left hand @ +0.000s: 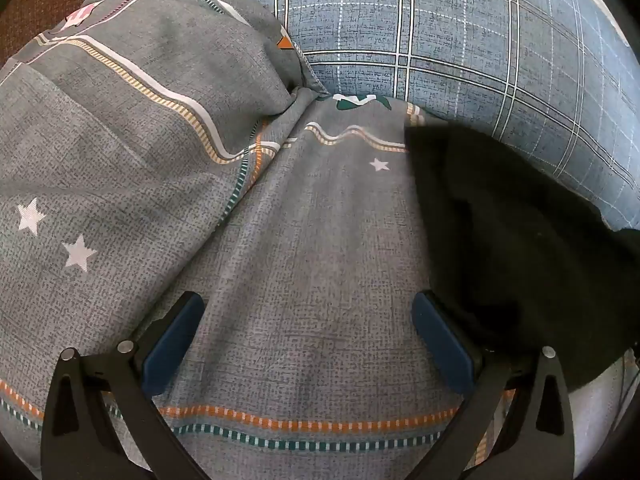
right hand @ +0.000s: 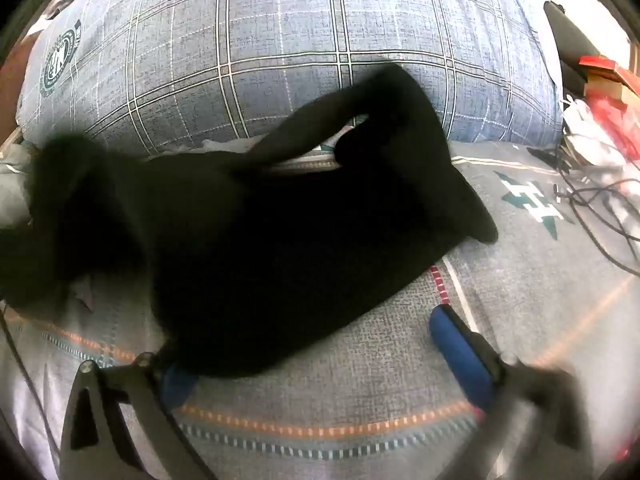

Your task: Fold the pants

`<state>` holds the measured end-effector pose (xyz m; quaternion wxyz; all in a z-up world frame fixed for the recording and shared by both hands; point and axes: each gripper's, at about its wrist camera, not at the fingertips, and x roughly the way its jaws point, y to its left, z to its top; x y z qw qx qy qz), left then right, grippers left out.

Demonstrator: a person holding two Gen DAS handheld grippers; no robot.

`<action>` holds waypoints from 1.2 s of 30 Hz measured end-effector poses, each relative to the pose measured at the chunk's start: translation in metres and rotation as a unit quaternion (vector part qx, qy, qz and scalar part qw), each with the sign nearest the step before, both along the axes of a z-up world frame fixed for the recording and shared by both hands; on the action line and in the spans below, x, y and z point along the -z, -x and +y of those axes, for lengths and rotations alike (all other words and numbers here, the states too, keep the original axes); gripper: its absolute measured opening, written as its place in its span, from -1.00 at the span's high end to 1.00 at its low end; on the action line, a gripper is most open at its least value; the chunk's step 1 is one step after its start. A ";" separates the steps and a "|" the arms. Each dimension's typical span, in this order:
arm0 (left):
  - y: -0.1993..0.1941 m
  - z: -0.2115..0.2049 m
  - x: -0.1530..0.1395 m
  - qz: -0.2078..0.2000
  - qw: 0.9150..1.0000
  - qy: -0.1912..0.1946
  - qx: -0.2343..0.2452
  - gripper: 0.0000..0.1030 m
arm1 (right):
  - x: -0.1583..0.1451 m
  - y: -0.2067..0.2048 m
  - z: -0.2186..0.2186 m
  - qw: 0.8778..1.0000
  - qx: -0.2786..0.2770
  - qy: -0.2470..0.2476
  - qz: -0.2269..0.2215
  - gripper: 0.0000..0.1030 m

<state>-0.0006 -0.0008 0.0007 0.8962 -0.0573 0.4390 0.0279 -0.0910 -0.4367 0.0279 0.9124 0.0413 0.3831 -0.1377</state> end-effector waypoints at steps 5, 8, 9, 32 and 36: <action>-0.001 -0.001 0.000 -0.001 1.000 0.000 0.000 -1.00 | -0.002 -0.001 0.002 1.000 0.000 0.001 -0.001 -0.99; 0.000 -0.001 0.000 -0.001 1.000 0.000 0.000 -1.00 | 0.001 0.004 0.002 1.000 0.000 0.000 0.000 -0.99; 0.001 -0.001 0.000 -0.001 1.000 0.000 0.000 -1.00 | 0.001 0.004 0.002 1.000 0.000 0.001 0.000 -0.99; 0.047 -0.015 -0.069 -0.033 0.999 0.012 0.003 -1.00 | -0.046 0.052 0.027 0.998 -0.058 -0.003 -0.035 -0.99; 0.052 -0.029 -0.080 -0.040 0.999 0.012 0.023 -1.00 | -0.064 0.053 0.027 0.995 -0.073 -0.055 -0.027 -0.99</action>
